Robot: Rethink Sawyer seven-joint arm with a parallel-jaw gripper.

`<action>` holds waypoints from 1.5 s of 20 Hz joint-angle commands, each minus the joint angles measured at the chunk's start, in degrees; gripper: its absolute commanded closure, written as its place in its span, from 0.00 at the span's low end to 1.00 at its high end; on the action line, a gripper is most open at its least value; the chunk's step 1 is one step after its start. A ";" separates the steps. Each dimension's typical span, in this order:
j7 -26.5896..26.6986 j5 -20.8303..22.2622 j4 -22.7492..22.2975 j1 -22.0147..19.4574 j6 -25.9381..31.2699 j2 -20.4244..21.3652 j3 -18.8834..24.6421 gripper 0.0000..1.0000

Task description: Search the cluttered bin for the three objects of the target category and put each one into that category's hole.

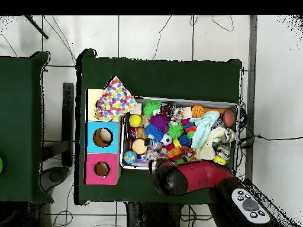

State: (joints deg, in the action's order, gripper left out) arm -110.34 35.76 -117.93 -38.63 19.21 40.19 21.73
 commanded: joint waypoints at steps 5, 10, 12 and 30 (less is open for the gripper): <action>-3.57 3.62 1.94 1.77 -5.62 -1.88 -3.43 0.00; -3.31 3.40 3.82 2.77 -6.42 -3.70 -4.19 0.00; -3.27 3.31 5.02 3.33 -6.67 -4.93 -4.55 0.00; 0.13 -0.09 4.00 -0.31 -3.22 -3.30 -0.07 0.00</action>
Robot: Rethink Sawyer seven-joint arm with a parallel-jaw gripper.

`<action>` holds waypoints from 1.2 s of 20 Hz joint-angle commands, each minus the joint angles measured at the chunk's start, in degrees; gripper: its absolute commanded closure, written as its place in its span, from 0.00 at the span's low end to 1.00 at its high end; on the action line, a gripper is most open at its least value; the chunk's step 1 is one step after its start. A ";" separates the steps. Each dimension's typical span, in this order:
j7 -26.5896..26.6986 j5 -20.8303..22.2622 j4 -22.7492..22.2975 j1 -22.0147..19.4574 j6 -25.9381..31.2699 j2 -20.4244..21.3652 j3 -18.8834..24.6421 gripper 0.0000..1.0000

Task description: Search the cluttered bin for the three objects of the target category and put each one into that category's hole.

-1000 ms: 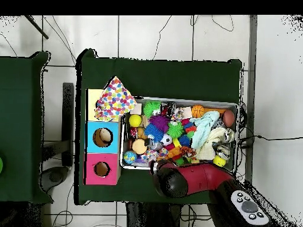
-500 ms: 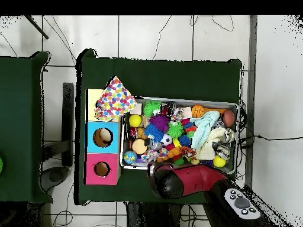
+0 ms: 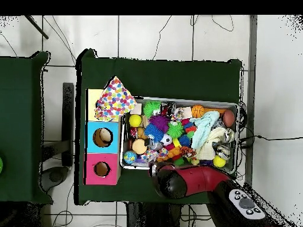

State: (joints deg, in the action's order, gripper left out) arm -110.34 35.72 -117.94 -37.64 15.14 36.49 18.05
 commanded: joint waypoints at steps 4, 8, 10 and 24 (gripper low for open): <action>-1.08 1.71 5.44 -0.65 -1.67 -2.33 1.55 0.00; -1.50 2.39 6.12 -0.40 -2.81 -4.37 0.75 0.00; -1.77 2.51 6.77 0.05 -3.27 -5.16 0.52 0.00; -1.96 3.61 10.46 1.37 -6.17 -8.99 -1.59 0.00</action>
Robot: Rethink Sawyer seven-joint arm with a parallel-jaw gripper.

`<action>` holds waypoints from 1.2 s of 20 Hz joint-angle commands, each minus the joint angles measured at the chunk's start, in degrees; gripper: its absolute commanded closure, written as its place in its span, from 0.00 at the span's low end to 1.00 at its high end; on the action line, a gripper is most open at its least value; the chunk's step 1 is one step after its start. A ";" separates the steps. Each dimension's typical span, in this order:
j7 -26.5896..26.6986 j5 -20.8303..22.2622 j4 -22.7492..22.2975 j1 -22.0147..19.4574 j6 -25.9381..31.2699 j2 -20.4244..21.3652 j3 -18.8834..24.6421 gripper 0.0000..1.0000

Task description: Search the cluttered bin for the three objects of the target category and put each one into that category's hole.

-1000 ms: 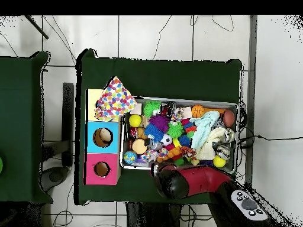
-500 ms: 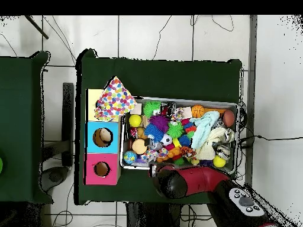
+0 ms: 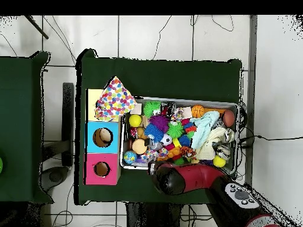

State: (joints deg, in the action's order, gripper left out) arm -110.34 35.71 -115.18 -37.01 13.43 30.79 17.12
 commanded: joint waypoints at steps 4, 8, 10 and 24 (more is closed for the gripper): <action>-0.78 3.51 8.01 0.15 -2.99 -2.38 -0.51 0.00; -1.48 3.64 7.06 0.26 -3.62 -1.41 -1.42 0.00; -1.33 3.85 7.46 0.29 -3.98 -0.82 -1.53 0.00; 1.73 1.94 9.02 -0.96 1.06 3.77 1.39 0.00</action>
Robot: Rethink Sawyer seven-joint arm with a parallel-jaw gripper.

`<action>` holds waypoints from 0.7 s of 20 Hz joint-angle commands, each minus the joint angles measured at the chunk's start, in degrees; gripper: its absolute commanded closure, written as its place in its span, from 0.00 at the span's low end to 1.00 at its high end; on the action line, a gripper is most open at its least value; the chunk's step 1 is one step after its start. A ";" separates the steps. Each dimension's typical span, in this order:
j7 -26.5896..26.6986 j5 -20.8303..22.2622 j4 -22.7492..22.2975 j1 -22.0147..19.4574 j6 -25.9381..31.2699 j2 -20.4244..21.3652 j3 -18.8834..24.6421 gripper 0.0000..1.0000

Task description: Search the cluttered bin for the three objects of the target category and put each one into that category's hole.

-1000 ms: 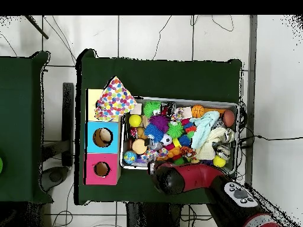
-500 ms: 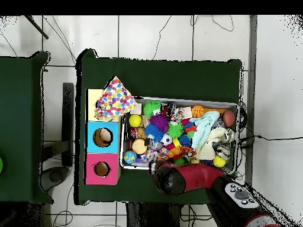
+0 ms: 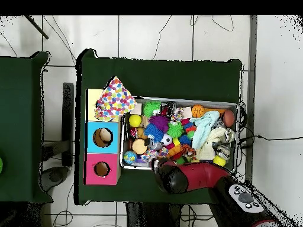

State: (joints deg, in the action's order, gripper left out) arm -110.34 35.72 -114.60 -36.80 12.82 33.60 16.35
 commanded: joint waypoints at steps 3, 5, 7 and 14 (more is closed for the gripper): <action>1.92 1.12 9.14 -0.45 3.32 1.42 2.41 0.00; 1.51 1.20 9.30 0.19 2.97 1.71 2.16 0.00; 0.81 1.16 9.60 0.70 2.28 1.19 1.91 0.00; -1.29 0.88 8.46 1.74 0.69 0.10 0.79 0.00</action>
State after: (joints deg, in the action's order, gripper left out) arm -110.34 35.72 -113.69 -35.78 12.82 34.21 16.36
